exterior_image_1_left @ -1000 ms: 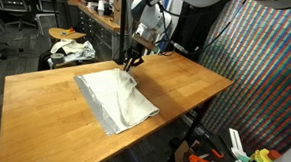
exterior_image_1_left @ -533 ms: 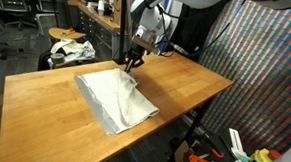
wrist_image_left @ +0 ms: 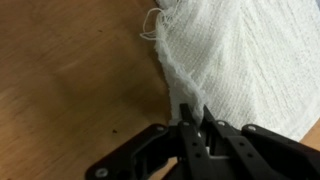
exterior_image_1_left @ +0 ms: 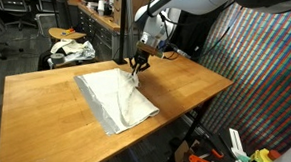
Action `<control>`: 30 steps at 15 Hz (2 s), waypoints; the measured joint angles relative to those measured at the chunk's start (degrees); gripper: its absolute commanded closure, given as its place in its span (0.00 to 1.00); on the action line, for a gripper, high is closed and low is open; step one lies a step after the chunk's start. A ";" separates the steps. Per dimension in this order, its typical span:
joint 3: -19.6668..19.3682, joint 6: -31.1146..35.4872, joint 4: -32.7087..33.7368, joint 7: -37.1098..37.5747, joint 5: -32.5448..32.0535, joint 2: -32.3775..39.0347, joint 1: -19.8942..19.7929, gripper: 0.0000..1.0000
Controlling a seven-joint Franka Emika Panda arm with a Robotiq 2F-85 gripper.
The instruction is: Fold the towel on the table
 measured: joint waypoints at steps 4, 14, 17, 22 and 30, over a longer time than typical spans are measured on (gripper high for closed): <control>-0.56 0.03 0.09 0.87 -0.11 0.65 -0.39 0.57; -0.54 -5.36 0.00 0.98 -0.36 0.93 -0.89 0.61; -0.24 -6.29 -0.16 0.24 -0.35 0.95 -0.89 0.85; 0.29 -6.76 -0.47 -0.79 -0.15 1.34 -0.89 1.00; 0.73 -7.06 -0.02 -1.88 -0.09 -0.10 -0.89 0.99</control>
